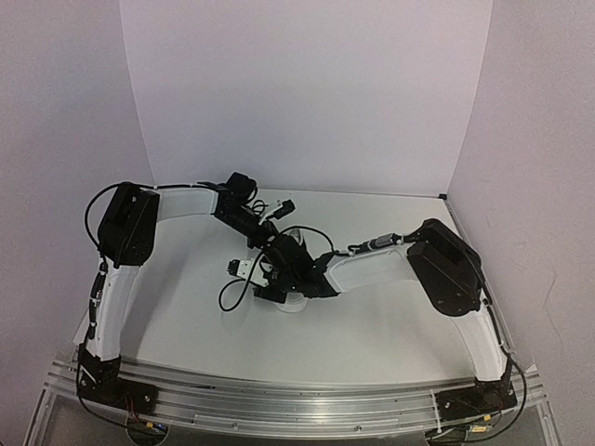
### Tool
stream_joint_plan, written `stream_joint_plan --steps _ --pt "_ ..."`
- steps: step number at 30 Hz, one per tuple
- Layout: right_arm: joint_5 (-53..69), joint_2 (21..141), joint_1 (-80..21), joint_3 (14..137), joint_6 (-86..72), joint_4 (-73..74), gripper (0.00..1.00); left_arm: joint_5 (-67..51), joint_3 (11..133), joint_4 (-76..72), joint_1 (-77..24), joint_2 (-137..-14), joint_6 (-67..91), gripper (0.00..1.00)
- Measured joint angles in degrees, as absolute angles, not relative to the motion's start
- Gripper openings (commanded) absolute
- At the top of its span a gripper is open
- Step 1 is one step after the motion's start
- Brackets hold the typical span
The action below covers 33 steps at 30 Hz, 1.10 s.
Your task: Tie the shoes
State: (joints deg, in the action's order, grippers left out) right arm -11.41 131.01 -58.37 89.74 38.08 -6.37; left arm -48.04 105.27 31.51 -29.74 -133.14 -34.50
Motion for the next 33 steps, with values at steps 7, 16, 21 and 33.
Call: stream_joint_plan --steps 7,16,21,33 --pt "-14.7 132.2 -58.5 90.8 38.4 -5.4 0.45 -48.1 105.3 31.6 -29.7 -133.1 -34.5 0.00" --pt "-17.9 133.4 -58.7 93.0 38.8 -4.7 0.44 -48.1 105.3 32.1 -29.7 -133.1 -34.6 0.00" --pt "-20.6 133.6 -58.8 95.2 40.5 -1.0 0.31 -48.1 105.3 32.1 -29.7 -133.1 -34.6 0.00" --pt "-24.8 135.1 -58.4 98.7 39.8 4.5 0.00 -47.9 105.6 33.1 -29.7 -133.2 -34.7 0.00"
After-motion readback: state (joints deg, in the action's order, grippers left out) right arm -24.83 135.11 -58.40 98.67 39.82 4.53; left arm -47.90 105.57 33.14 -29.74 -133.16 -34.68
